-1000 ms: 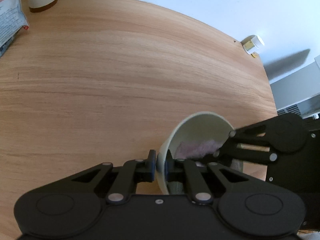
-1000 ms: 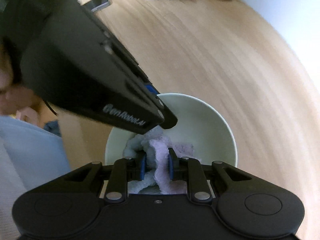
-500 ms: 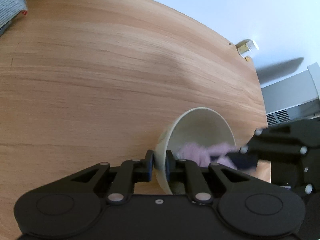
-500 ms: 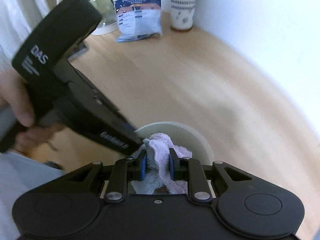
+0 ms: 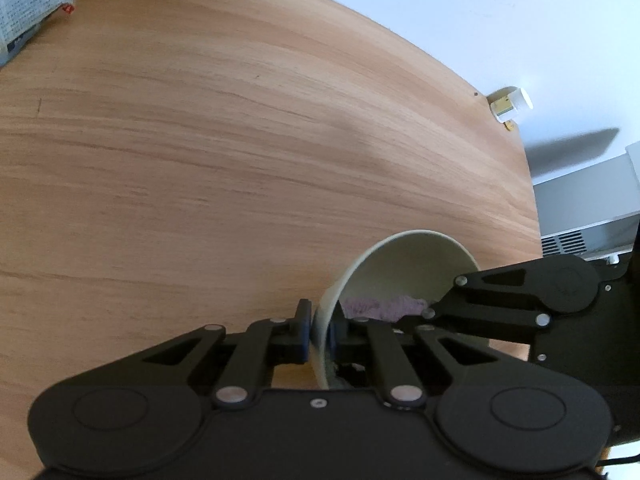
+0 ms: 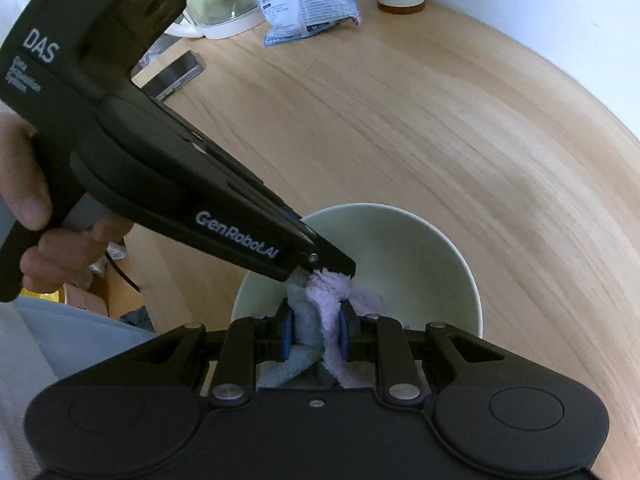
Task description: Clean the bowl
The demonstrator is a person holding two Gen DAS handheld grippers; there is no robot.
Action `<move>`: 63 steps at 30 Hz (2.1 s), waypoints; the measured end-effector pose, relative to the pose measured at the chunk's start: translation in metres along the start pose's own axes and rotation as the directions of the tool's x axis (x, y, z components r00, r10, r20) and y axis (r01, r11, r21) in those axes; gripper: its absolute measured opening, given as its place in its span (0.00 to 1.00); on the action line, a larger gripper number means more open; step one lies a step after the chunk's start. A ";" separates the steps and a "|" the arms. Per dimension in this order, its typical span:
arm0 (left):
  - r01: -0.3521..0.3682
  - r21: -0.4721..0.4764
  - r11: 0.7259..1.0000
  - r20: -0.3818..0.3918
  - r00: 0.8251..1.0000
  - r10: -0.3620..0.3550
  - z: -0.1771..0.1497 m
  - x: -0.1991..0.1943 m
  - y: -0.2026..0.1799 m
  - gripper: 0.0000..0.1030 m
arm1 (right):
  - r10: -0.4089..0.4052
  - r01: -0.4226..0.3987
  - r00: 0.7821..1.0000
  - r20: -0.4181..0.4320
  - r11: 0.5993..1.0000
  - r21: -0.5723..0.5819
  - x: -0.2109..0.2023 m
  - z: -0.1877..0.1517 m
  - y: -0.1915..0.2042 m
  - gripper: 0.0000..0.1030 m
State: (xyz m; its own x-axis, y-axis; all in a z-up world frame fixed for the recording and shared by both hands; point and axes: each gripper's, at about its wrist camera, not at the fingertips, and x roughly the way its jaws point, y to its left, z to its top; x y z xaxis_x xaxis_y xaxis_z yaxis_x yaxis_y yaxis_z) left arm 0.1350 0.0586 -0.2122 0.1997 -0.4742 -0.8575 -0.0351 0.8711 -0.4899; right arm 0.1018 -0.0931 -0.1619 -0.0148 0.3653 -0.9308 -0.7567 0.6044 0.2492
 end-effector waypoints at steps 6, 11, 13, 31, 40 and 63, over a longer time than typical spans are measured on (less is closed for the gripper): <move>-0.025 0.066 0.997 0.003 1.000 0.025 0.000 -0.003 -0.008 0.09 | -0.127 0.124 0.991 -0.033 0.990 -0.070 0.018 0.016 0.006 0.23; -0.022 0.051 0.998 -0.009 1.000 0.023 0.000 -0.004 -0.003 0.16 | -0.164 0.163 0.986 -0.011 0.983 -0.080 0.005 0.019 0.012 0.26; -0.048 0.044 0.998 -0.016 0.999 0.049 0.000 -0.003 -0.002 0.23 | -0.159 0.157 0.987 -0.010 0.984 -0.086 -0.002 0.021 0.013 0.34; -0.043 0.081 0.996 0.025 0.999 0.042 -0.004 -0.006 -0.001 0.24 | -0.136 0.112 0.983 -0.123 0.976 -0.187 0.003 0.022 0.001 0.41; -0.027 0.113 0.993 0.024 0.999 0.024 0.001 -0.003 -0.003 0.26 | -0.071 0.069 0.997 0.031 0.996 0.058 -0.058 0.019 -0.013 0.25; -0.154 0.303 0.941 0.013 0.987 0.158 0.000 0.010 -0.033 0.20 | -0.176 -0.296 0.832 0.526 0.660 0.690 -0.144 -0.093 -0.119 0.25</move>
State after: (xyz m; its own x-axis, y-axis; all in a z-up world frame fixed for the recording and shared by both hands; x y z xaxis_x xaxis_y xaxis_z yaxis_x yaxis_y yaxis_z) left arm 0.1378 0.0250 -0.2046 0.2046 -0.3292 -0.9218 0.2326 0.9311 -0.2809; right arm 0.1337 -0.2833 -0.0826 0.4648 0.5698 -0.6777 -0.0441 0.7793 0.6251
